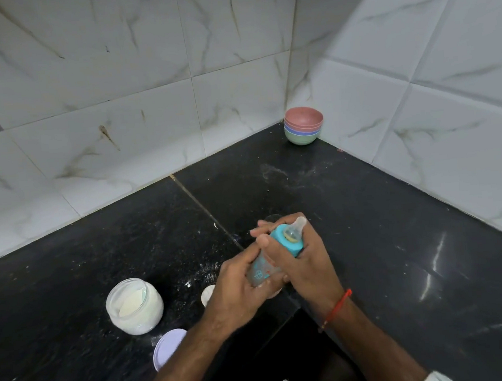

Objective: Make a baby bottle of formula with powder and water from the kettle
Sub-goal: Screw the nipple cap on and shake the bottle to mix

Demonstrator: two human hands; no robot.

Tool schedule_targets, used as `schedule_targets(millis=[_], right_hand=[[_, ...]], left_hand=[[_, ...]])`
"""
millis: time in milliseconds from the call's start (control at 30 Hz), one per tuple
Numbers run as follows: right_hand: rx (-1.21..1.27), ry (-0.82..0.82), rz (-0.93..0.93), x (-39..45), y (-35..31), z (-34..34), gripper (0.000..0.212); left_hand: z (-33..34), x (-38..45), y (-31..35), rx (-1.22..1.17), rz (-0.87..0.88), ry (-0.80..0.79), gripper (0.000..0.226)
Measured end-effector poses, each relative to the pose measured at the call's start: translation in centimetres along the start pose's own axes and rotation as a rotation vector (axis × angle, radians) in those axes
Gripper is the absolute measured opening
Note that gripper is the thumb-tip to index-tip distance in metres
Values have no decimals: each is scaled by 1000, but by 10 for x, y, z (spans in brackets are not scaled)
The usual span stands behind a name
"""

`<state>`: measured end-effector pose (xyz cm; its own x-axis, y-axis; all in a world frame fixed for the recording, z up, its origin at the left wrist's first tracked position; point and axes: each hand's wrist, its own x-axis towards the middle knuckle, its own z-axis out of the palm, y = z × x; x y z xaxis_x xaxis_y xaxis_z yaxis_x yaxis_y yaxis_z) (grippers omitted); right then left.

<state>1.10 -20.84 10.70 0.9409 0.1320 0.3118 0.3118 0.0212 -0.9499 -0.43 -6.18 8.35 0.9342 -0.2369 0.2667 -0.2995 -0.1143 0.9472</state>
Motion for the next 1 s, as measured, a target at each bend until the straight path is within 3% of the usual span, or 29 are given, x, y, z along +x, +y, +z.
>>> schedule_targets(millis=[67,167,267,400,467,667,867,1000], right_hand=[[18,-109,-69,4,-5,-7,15],[105,-409,-115,13,-17,-25,15],[261,-592,-68,20,-27,-33,23],[491,-735,61,26,-33,-37,41],[496,-718,78,29,-35,-40,41],[448,-426,76,28,-31,-47,29],[323,-378,138,25,-36,-47,58],[174,-326,119,22,-38,-52,47]], left_hand=[[-4,1,3,-91,-42,-81,43],[-9,1,11,-271,-124,-263,52],[-7,3,18,-394,-166,-401,54],[-5,7,19,-477,-199,-473,53],[-5,7,19,-467,-211,-487,56],[-5,7,16,-468,-242,-363,59],[-4,7,11,-437,-221,-269,62],[-3,8,15,-434,-225,-212,63]])
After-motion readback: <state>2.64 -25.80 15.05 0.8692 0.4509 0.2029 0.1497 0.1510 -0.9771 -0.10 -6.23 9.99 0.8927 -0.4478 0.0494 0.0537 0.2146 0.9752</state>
